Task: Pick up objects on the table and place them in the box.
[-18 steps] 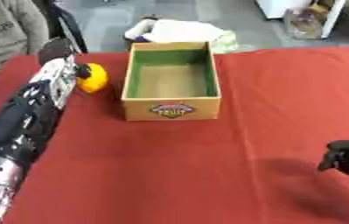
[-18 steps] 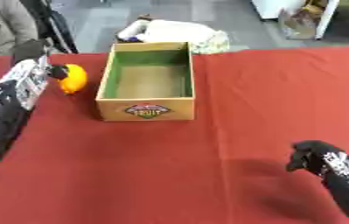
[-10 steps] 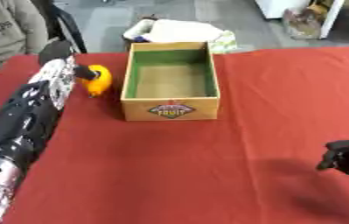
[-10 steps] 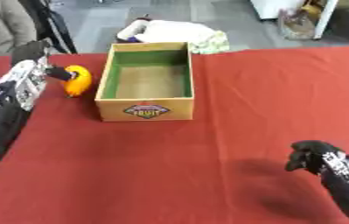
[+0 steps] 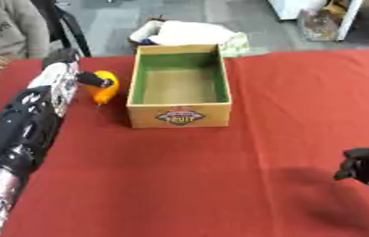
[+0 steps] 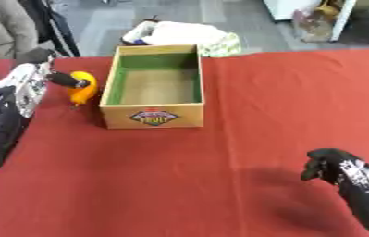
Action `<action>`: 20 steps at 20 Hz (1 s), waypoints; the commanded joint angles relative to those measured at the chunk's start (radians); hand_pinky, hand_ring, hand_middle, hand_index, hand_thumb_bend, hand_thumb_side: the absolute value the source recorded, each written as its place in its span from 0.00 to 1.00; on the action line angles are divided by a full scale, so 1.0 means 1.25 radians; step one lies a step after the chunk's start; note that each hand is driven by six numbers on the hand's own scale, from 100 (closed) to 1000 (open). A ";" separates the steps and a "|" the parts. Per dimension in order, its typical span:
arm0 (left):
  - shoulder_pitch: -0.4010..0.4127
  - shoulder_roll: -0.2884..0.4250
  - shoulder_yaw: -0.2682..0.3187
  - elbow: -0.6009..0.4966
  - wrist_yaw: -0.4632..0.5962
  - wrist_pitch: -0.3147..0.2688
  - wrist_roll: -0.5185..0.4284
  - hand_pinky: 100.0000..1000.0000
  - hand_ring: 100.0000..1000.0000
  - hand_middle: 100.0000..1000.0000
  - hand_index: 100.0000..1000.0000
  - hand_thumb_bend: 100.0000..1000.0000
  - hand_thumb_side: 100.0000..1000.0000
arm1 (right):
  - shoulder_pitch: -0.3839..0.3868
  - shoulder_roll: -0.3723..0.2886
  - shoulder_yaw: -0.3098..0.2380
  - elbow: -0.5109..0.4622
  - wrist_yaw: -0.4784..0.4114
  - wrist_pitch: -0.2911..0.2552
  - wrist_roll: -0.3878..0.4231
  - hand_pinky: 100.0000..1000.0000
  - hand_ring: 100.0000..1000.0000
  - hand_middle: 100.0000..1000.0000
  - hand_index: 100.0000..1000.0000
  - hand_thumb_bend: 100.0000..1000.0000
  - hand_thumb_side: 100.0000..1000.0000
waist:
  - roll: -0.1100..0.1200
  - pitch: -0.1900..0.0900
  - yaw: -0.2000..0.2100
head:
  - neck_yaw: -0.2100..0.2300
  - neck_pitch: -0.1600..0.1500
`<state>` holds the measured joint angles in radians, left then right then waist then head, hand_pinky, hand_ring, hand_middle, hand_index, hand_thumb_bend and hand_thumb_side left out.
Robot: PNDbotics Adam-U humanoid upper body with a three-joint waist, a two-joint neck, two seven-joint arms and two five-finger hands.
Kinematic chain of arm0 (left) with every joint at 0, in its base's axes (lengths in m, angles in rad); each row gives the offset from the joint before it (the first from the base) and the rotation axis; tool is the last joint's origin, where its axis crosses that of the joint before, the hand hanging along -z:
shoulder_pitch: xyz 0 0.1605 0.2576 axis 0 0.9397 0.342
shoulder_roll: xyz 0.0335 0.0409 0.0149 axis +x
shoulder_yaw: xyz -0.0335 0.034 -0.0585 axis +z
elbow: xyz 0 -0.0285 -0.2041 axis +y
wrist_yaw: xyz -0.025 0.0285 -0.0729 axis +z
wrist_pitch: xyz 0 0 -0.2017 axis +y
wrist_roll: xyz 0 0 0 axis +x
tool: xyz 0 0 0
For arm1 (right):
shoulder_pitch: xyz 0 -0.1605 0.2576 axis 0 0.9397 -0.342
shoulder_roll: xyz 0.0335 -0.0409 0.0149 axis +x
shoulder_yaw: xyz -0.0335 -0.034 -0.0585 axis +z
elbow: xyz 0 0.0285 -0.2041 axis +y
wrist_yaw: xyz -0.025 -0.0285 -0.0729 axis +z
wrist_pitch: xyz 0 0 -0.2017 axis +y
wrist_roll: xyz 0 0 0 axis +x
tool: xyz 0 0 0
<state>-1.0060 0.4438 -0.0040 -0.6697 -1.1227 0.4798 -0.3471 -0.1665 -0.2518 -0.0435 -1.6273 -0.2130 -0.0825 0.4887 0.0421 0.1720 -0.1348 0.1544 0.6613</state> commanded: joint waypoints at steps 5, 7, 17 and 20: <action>0.001 -0.001 -0.001 -0.007 -0.013 -0.005 -0.109 0.67 0.62 0.63 0.91 0.55 0.40 | -0.008 -0.009 -0.005 -0.007 0.001 0.000 0.001 0.56 0.51 0.49 0.68 0.00 0.72 | -0.003 -0.011 -0.002 | -0.003 -0.009; 0.002 -0.003 0.001 -0.014 -0.015 -0.001 -0.093 0.66 0.58 0.59 0.87 0.44 0.25 | -0.008 -0.009 -0.005 -0.007 0.002 0.000 0.001 0.56 0.51 0.49 0.68 0.00 0.72 | -0.003 -0.011 -0.003 | -0.003 -0.010; 0.005 -0.003 0.007 -0.032 -0.004 0.028 0.082 0.54 0.41 0.40 0.46 0.00 0.16 | -0.008 -0.008 -0.005 -0.006 0.003 0.002 0.001 0.56 0.51 0.49 0.68 0.00 0.72 | -0.002 -0.011 -0.004 | -0.003 -0.012; 0.004 -0.001 0.007 -0.044 0.010 0.032 0.161 0.49 0.35 0.32 0.23 0.00 0.16 | -0.008 -0.008 -0.005 -0.006 0.003 0.002 0.001 0.56 0.51 0.49 0.68 0.00 0.72 | -0.001 -0.012 -0.004 | -0.004 -0.012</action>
<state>-0.9841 0.4214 -0.0032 -0.6978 -1.1170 0.5171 -0.1856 -0.1667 -0.2514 -0.0435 -1.6267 -0.2130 -0.0819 0.4884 0.0416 0.1722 -0.1390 0.1516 0.6576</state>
